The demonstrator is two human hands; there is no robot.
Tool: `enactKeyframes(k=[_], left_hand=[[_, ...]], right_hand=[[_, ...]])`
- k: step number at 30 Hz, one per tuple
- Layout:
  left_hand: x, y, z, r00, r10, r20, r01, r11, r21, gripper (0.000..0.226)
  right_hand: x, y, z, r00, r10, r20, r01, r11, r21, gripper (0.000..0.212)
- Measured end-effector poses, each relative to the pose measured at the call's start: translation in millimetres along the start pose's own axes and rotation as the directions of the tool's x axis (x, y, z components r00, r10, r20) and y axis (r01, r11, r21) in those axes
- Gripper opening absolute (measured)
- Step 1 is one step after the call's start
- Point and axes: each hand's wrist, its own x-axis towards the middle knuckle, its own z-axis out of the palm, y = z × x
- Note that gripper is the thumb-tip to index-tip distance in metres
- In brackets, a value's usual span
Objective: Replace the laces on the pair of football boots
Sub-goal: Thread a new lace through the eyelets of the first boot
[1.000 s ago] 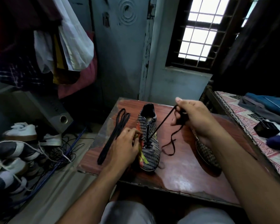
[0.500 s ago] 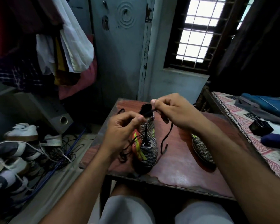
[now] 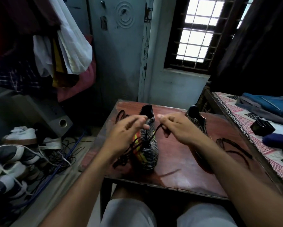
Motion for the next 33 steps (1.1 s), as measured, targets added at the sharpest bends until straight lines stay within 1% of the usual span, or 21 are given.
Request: enactKeyframes(k=[1,3,5,7,9,11,13,15,17,19,21,22,23,25,26,28,30,32,33], left_hand=[[-0.7,-0.1,8.2,1.000,-0.006,0.026,0.007,1.000,-0.021,0.029],[-4.6,-0.4,17.9,0.999,0.005,0.032,-0.002,0.998,-0.069,0.015],[-6.3,-0.7,17.7,1.000,0.011,-0.001,-0.011,0.993,-0.117,0.021],[-6.5,0.1,7.9,0.999,0.017,-0.031,-0.022,0.989,-0.146,0.019],[-7.0,-4.0,-6.3,0.998,0.027,-0.055,-0.034,0.991,-0.132,0.017],[-7.7,-13.8,-21.4,0.993,0.022,-0.113,-0.035,0.993,-0.111,0.018],[-9.7,-24.9,-33.3,0.990,0.026,-0.140,-0.037,0.997,-0.074,0.023],[-10.8,-32.1,-42.6,0.993,0.033,-0.116,-0.031,0.999,0.020,0.025],[-11.5,-36.0,-48.4,0.997,0.038,-0.070,-0.026,0.987,0.158,0.024],[-10.2,-35.7,-47.2,0.996,0.069,-0.061,-0.045,0.943,0.331,0.034],[-7.2,-29.0,-34.5,0.993,0.093,-0.075,-0.055,0.913,0.403,0.047],[-5.1,-25.3,-24.6,0.994,0.090,-0.059,-0.058,0.910,0.411,0.050],[-3.6,-22.9,-12.9,0.997,0.079,-0.018,-0.065,0.912,0.406,0.047],[-4.5,-22.8,8.6,0.997,0.055,0.055,-0.072,0.930,0.361,0.033],[-5.5,-25.5,15.7,0.998,0.047,0.052,-0.061,0.946,0.317,0.024],[-6.0,-32.3,22.6,1.000,0.014,-0.020,-0.010,0.979,0.203,0.015],[-6.6,-37.9,20.6,0.994,-0.012,-0.109,0.031,0.986,0.166,0.012],[-4.2,-44.4,16.6,0.979,-0.051,-0.196,0.080,0.987,0.140,0.012],[-2.9,-46.5,14.8,0.968,-0.076,-0.240,0.107,0.987,0.116,0.016]], right_hand=[[2.6,-4.9,4.5,0.999,-0.026,0.024,0.026,0.999,-0.022,0.053],[7.2,-10.8,9.4,0.997,-0.068,0.047,0.071,0.995,-0.067,0.055],[9.5,-8.9,9.5,0.995,-0.076,0.070,0.082,0.993,-0.088,0.054],[10.4,3.0,5.6,0.997,-0.027,0.075,0.031,0.998,-0.048,0.051],[9.9,21.6,-0.1,0.998,0.051,0.025,-0.051,0.999,0.005,0.051],[6.1,44.0,-4.7,0.989,0.131,-0.072,-0.127,0.990,0.056,0.051],[-2.2,63.9,-2.1,0.969,0.204,-0.141,-0.189,0.976,0.108,0.050],[-10.2,80.0,5.8,0.948,0.271,-0.164,-0.238,0.951,0.198,0.049],[-15.4,87.6,15.0,0.936,0.311,-0.166,-0.256,0.923,0.287,0.049],[-15.3,88.6,23.9,0.950,0.273,-0.152,-0.217,0.927,0.304,0.050],[-12.0,77.6,32.4,0.977,0.184,-0.113,-0.150,0.955,0.255,0.051],[-8.7,70.6,37.2,0.986,0.138,-0.091,-0.114,0.967,0.229,0.051],[-4.5,63.6,41.1,0.993,0.098,-0.070,-0.081,0.974,0.214,0.053],[3.3,51.4,47.0,0.999,0.031,-0.042,-0.021,0.977,0.214,0.054],[6.4,47.1,48.5,0.999,0.011,-0.042,-0.001,0.976,0.218,0.054],[11.1,46.1,48.5,0.999,0.003,-0.052,0.009,0.977,0.212,0.053],[12.1,50.2,49.5,0.997,0.002,-0.076,0.011,0.985,0.174,0.049],[11.6,62.6,53.0,0.989,0.012,-0.150,0.015,0.984,0.177,0.040],[11.3,70.5,55.8,0.980,0.019,-0.199,0.016,0.985,0.171,0.032]])
